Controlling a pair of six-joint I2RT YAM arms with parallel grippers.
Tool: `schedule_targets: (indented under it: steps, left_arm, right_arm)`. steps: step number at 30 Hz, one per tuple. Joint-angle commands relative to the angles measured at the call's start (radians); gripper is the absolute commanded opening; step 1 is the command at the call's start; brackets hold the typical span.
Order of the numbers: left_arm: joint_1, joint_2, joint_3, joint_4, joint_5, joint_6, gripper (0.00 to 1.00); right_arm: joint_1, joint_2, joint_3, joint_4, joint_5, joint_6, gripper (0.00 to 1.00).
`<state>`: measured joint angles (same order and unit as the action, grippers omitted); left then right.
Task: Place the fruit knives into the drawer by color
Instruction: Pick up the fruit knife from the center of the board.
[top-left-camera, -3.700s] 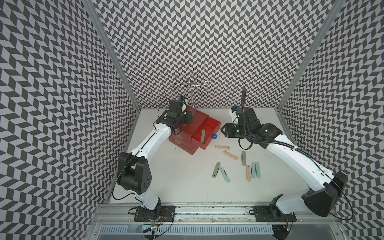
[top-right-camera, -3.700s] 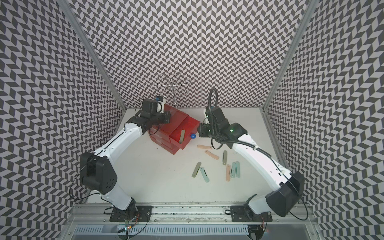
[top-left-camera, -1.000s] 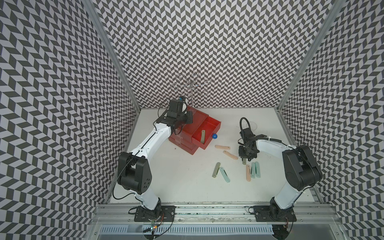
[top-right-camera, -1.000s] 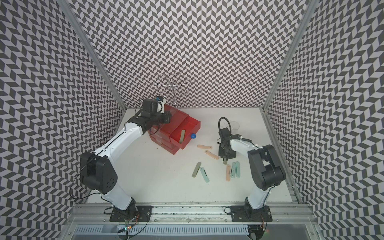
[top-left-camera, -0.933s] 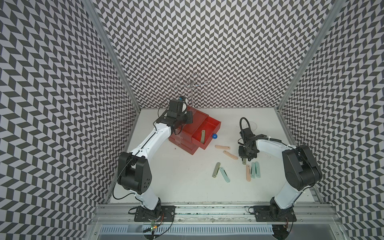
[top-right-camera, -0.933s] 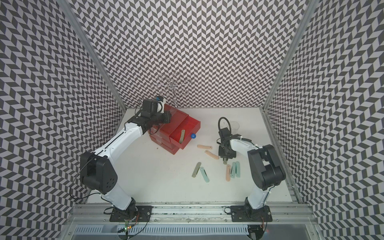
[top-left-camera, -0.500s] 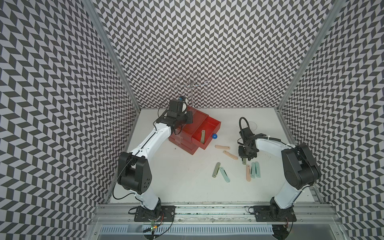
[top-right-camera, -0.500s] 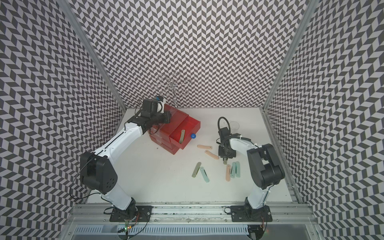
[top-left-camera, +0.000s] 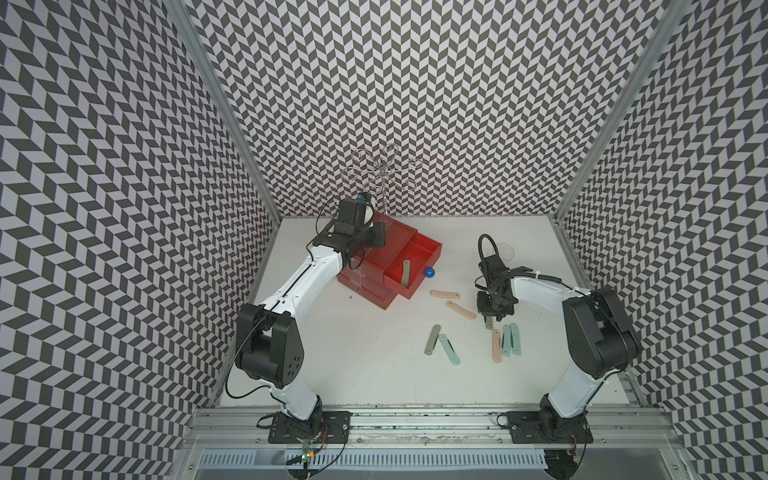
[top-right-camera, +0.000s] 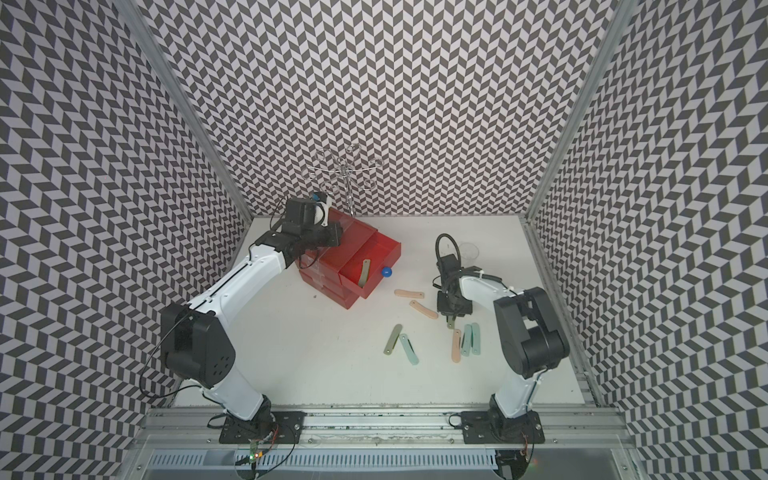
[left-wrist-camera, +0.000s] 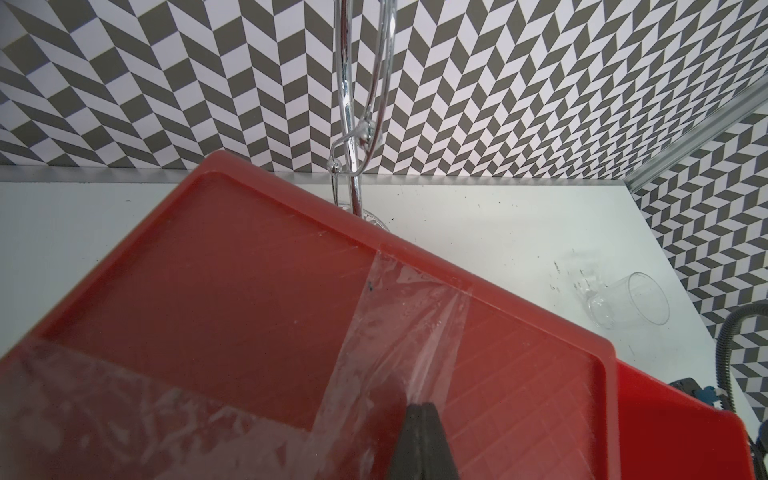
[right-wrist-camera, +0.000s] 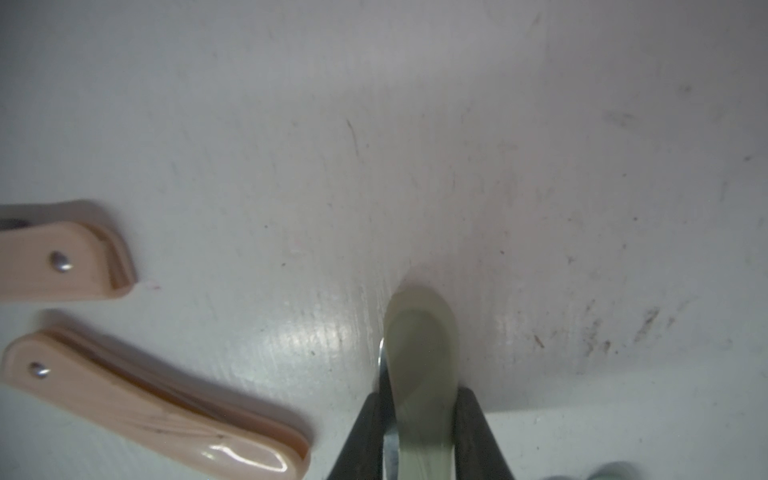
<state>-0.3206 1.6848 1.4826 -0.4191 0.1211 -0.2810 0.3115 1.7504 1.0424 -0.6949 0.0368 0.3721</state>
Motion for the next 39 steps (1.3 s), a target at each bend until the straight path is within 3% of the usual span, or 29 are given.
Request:
schedule_targets:
  steps: [1, 21, 39]
  left_arm:
    - [0.005, 0.076, -0.039, -0.179, -0.050, 0.014, 0.00]
    - [0.004, 0.075, -0.037, -0.181, -0.051, 0.013, 0.00]
    - [0.004, 0.082, -0.036, -0.182, -0.051, 0.013, 0.00]
  right_arm:
    - [-0.003, 0.020, -0.021, -0.025, -0.034, -0.011, 0.19]
    - [-0.002, -0.095, 0.099, -0.071, -0.130, -0.033, 0.19]
    - [0.027, -0.143, 0.354, -0.122, -0.267, -0.061, 0.19]
